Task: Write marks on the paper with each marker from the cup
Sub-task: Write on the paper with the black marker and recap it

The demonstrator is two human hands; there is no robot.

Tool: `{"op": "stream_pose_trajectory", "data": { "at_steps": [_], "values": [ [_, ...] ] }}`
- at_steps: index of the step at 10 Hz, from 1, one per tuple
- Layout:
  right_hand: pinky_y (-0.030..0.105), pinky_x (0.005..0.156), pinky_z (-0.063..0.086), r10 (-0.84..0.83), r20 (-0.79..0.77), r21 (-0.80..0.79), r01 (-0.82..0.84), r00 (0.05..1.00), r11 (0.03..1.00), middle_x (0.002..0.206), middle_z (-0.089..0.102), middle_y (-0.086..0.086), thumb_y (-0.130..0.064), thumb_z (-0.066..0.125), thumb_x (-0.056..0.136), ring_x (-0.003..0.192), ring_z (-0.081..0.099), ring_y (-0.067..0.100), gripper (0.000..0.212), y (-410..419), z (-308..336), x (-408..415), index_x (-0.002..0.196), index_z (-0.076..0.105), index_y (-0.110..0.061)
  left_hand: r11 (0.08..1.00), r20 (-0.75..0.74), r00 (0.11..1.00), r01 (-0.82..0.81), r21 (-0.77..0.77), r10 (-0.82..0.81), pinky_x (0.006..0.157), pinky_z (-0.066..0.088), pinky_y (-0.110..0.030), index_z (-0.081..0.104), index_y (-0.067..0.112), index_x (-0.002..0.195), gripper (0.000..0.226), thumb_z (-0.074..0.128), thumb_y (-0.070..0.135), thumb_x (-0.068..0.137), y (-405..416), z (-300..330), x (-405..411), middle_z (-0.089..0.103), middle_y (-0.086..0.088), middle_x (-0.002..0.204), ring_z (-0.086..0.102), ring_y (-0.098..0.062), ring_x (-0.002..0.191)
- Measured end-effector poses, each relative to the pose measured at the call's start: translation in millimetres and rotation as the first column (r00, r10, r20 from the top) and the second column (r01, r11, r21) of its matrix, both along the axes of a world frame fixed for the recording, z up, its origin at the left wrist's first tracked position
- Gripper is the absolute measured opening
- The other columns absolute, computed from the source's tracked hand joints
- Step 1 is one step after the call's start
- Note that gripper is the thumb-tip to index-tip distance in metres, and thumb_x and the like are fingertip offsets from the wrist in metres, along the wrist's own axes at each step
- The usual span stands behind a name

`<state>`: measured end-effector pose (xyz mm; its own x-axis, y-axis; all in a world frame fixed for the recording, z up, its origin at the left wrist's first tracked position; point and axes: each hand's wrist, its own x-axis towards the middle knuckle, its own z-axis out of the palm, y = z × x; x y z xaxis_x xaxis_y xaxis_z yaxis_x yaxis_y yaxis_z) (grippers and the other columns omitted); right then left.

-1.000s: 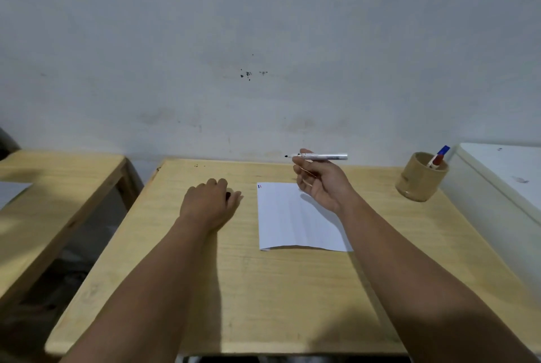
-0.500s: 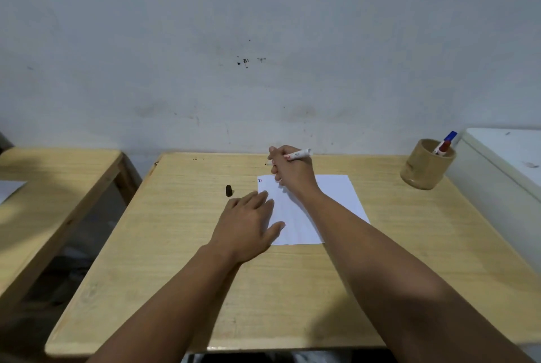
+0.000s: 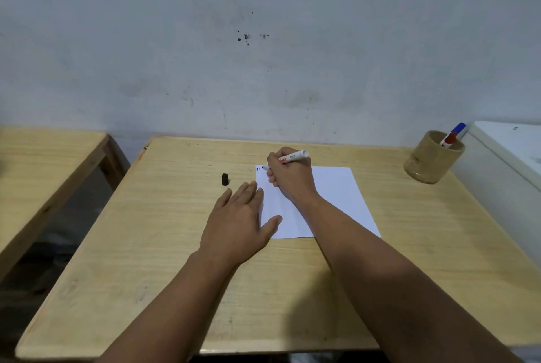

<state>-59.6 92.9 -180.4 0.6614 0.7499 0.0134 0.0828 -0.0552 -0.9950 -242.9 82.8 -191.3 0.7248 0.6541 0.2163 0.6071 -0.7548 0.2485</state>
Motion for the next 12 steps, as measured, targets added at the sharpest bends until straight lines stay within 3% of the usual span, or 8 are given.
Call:
{"op": "stream_pose_trajectory", "data": {
  "at_steps": [2,6,7,8,9,10,11,12],
  "values": [
    [0.034,0.059,0.055,0.005,0.064,-0.037,-0.003,0.998,0.999,0.076,0.079,0.014,-0.027,0.068,0.090,0.057,0.069,0.020,0.030,1.0,-2.1,0.4,0.076,0.066,-0.001,1.000,-0.001,1.000,0.004,-0.013,-0.004,0.127,0.012,-0.040,0.036,0.017,0.157,0.079,0.032,0.068,0.096,-0.2,2.0,0.0,0.030,-0.002,0.167,0.018,-0.014,0.157],
    [0.034,0.060,0.056,0.001,0.064,-0.024,0.000,0.998,1.000,0.079,0.074,0.025,-0.025,0.070,0.089,0.059,0.068,0.020,0.027,-2.2,4.0,-2.5,0.074,0.064,-0.003,1.000,0.016,1.000,0.009,-0.007,-0.009,0.127,0.013,-0.039,0.038,0.018,0.156,0.079,0.033,0.068,0.096,0.4,1.4,-0.1,0.031,-0.002,0.167,0.020,-0.013,0.156],
    [0.029,0.051,0.052,0.011,-0.023,0.038,-0.010,1.000,0.999,0.070,0.070,0.017,-0.031,0.074,0.097,0.055,0.064,0.021,0.025,-6.6,10.6,-2.8,0.082,0.070,-0.011,1.000,0.022,1.000,0.013,-0.004,-0.013,0.126,0.015,-0.040,0.043,0.018,0.153,0.076,0.035,0.067,0.095,-0.5,1.7,-0.4,0.033,-0.002,0.166,0.022,-0.014,0.156],
    [0.021,0.042,0.038,-0.036,-0.051,0.083,0.040,0.998,0.996,0.059,0.056,0.001,-0.037,0.077,0.097,0.045,0.049,0.014,0.029,-11.7,26.3,-1.1,0.077,0.063,-0.022,1.000,0.021,1.000,0.014,-0.007,-0.014,0.125,0.020,-0.041,0.049,0.019,0.146,0.072,0.036,0.067,0.094,-2.0,3.8,-1.4,0.040,0.000,0.162,0.026,-0.014,0.154],
    [0.022,0.045,0.037,-0.060,-0.147,0.155,0.083,0.987,0.984,0.064,0.062,0.000,-0.042,0.077,0.097,0.049,0.050,0.014,0.026,-20.9,52.3,4.3,0.083,0.072,-0.021,0.999,0.111,0.994,0.011,0.031,-0.014,0.103,0.046,-0.041,0.064,0.021,0.115,0.055,0.048,0.067,0.089,-1.9,8.5,-1.8,0.062,0.006,0.127,0.055,-0.017,0.123],
    [0.023,0.046,0.037,0.004,-0.311,0.182,0.055,0.950,0.982,0.074,0.071,0.004,-0.046,0.053,0.109,0.049,0.052,0.014,0.042,-35.8,77.1,15.3,0.102,0.082,-0.016,0.985,0.304,0.949,-0.123,0.123,0.080,0.086,0.051,-0.041,0.070,0.023,0.120,0.050,0.064,0.059,0.086,3.5,21.0,-0.8,0.066,0.003,0.125,0.058,-0.024,0.116],
    [0.022,0.045,0.035,-0.044,-0.277,0.176,0.096,0.960,0.980,0.075,0.067,0.009,-0.025,0.058,0.106,0.044,0.049,0.013,0.024,-55.2,84.7,25.7,0.095,0.077,-0.016,0.948,0.343,0.902,-0.307,0.085,0.261,0.085,0.050,-0.043,0.066,0.027,0.129,0.044,0.064,0.044,0.089,23.1,33.4,0.2,0.061,0.002,0.128,0.055,-0.027,0.113],
    [0.022,0.049,0.040,-0.054,-0.256,0.165,0.099,0.965,0.981,0.082,0.077,0.010,-0.018,0.070,0.100,0.047,0.056,0.010,0.005,-76.9,82.3,31.9,0.095,0.071,-0.017,0.931,0.231,0.903,-0.338,-0.139,0.362,0.084,0.053,-0.041,0.071,0.024,0.125,0.034,0.058,0.037,0.095,46.2,36.1,-1.1,0.061,0.000,0.125,0.059,-0.027,0.110]
  ]
}}
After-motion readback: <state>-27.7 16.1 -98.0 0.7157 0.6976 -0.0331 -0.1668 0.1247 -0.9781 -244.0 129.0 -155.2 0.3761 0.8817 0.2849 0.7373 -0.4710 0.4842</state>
